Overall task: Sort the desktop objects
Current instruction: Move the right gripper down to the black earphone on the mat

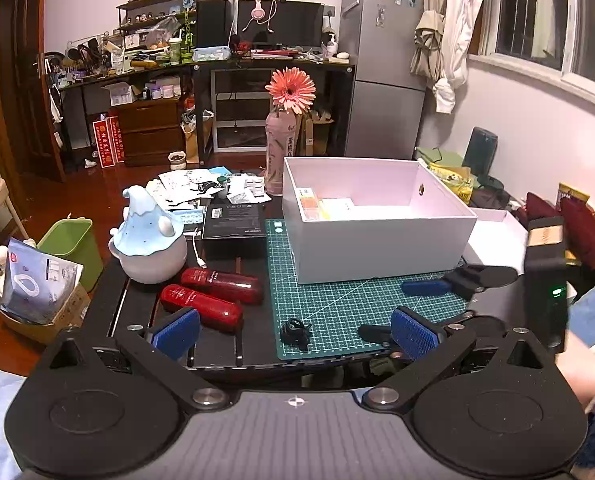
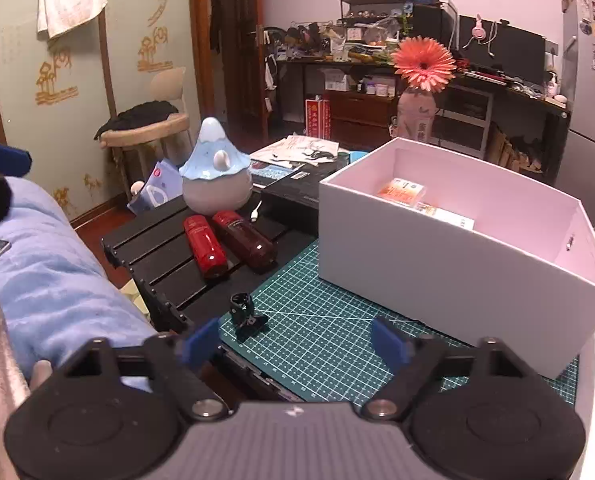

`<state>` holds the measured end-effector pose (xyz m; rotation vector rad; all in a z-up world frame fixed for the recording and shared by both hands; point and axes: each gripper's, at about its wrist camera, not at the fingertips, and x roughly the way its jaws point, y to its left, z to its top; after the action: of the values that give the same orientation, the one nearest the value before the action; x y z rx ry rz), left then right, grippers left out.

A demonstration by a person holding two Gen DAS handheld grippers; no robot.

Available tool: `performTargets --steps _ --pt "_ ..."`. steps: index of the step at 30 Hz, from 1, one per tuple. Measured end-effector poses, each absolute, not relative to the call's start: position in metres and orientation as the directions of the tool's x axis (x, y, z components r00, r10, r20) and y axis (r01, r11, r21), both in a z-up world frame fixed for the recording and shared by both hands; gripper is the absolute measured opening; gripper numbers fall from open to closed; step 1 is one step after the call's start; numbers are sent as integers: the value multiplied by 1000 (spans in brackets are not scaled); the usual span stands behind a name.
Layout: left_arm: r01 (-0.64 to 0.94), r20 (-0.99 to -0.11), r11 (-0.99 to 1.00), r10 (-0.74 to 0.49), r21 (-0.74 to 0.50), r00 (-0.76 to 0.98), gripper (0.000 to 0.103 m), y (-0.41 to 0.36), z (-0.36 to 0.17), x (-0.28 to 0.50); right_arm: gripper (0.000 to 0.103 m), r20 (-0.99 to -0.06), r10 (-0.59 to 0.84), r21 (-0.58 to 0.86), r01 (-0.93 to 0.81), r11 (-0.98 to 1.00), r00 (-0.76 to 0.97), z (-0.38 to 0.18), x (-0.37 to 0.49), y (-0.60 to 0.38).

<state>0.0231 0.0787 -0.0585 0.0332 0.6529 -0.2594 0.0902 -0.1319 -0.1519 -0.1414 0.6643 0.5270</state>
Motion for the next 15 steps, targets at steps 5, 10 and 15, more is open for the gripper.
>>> performTargets --steps 5,10,15 --pt "248 -600 967 -235 -63 764 103 80 -58 23 59 -630 446 46 -542 839 636 -162 100 -120" --pt "253 -599 965 -242 -67 763 103 80 -58 23 53 -642 464 60 -563 824 611 -173 110 -109" --pt "250 -603 965 -246 -79 759 103 82 -59 25 47 -657 473 50 -592 804 587 -186 118 -92"
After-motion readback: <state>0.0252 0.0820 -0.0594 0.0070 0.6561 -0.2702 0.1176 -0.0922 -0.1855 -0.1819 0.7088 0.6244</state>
